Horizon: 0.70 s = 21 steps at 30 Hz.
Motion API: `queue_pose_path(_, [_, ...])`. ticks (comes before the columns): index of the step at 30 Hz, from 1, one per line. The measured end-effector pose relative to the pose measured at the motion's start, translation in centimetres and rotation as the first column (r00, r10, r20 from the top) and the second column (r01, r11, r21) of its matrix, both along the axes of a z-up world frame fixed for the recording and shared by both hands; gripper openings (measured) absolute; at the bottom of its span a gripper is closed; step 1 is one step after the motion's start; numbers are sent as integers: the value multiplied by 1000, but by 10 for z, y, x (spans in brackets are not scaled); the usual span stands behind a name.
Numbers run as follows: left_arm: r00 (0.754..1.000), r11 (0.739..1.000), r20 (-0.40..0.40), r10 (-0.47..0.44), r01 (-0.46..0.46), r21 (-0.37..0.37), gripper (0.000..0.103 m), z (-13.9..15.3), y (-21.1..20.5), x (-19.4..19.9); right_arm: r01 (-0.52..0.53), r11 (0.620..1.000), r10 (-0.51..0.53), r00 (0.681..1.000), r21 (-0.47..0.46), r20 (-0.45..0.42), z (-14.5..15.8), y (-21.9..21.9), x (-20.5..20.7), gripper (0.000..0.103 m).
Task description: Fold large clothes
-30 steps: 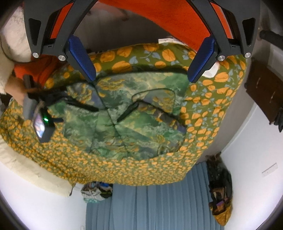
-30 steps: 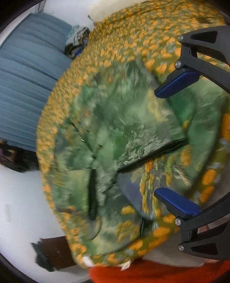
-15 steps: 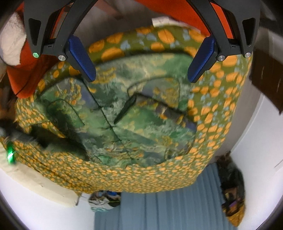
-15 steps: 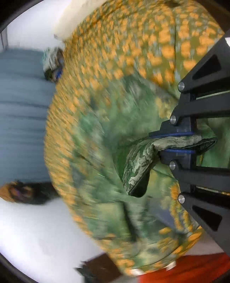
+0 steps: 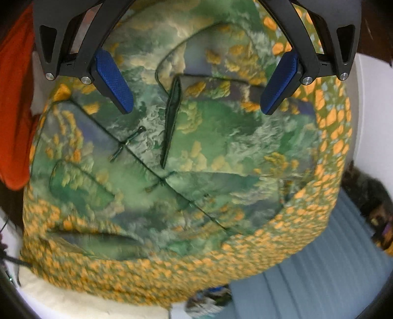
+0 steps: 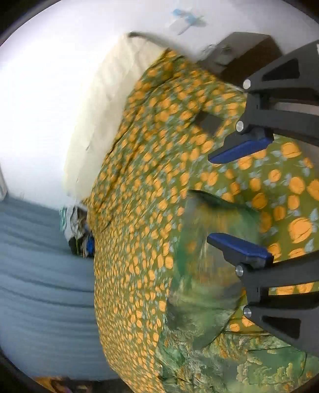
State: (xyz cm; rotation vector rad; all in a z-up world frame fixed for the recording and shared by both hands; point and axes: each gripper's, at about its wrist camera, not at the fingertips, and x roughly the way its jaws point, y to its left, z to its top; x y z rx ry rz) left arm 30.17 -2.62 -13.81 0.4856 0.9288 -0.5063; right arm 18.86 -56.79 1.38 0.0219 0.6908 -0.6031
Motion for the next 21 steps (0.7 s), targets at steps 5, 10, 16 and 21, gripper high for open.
queue_pose_path(5, [997, 993, -80, 0, 9, 122, 103, -58, -14, 26, -153, 979, 145, 987, 132, 65, -19, 64, -39, 60])
queue_pose_path(10, [981, 997, -176, 76, -76, 3, 41, -65, 14, 45, -342, 905, 307, 937, 254, 166, -45, 160, -65, 60])
queue_pose_path(16, [967, 949, -93, 236, -251, -193, 11, 20, 83, 42, -504, 831, 459, 860, 237, 221, -45, 231, -70, 60])
queue_pose_path(21, [869, 796, -14, 494, -459, -394, 13, 102, 215, 30, -564, 819, 541, 821, 107, 182, -27, 249, -67, 60])
